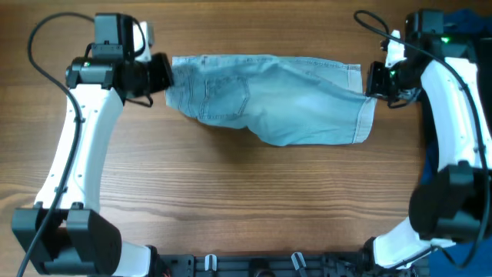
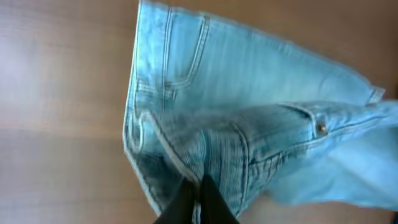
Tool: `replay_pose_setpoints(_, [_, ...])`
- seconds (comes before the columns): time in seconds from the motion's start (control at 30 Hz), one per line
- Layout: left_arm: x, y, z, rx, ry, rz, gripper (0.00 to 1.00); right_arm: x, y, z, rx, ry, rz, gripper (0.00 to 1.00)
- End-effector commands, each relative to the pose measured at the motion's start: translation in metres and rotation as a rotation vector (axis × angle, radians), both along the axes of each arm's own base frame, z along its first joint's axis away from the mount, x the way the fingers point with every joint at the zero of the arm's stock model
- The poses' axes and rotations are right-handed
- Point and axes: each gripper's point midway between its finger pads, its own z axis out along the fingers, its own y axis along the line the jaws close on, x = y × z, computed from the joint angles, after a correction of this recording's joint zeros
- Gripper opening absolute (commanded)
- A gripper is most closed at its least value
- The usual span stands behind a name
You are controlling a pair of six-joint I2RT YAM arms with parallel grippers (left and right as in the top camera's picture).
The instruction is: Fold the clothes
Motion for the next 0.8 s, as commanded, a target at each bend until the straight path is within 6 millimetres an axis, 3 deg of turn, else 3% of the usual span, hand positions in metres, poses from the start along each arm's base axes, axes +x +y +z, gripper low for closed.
replay_pose_setpoints(0.0, [-0.026,0.002,-0.003,0.011,0.088,0.0,0.04,-0.027,0.02,0.014,0.114,0.049,0.045,0.04])
replay_pose_setpoints(0.1, [-0.053,0.012,-0.014,0.063,0.21,0.02,0.04,-0.057,0.027,0.013,0.147,0.166,0.072,0.04])
replay_pose_setpoints(0.13, [-0.072,0.022,-0.02,0.11,0.291,0.042,0.04,-0.068,0.028,0.014,0.153,0.209,0.074,0.04])
replay_pose_setpoints(0.27, [-0.106,0.033,-0.024,0.122,0.436,0.067,0.04,-0.08,0.03,0.017,0.159,0.246,0.069,0.04])
replay_pose_setpoints(0.37, [-0.121,0.033,-0.024,0.123,0.501,0.066,0.04,-0.095,0.031,0.002,0.168,0.305,0.042,0.04])
replay_pose_setpoints(0.57, [-0.146,0.015,-0.026,0.028,0.614,0.052,0.04,-0.135,0.036,-0.055,0.183,0.449,-0.043,0.04])
replay_pose_setpoints(0.67, [-0.175,-0.001,-0.054,0.012,0.729,0.004,0.04,-0.147,0.031,-0.077,0.149,0.485,-0.079,0.04])
replay_pose_setpoints(0.77, [-0.203,-0.016,-0.073,0.007,0.833,-0.021,0.04,-0.156,0.025,-0.084,0.109,0.518,-0.108,0.04])
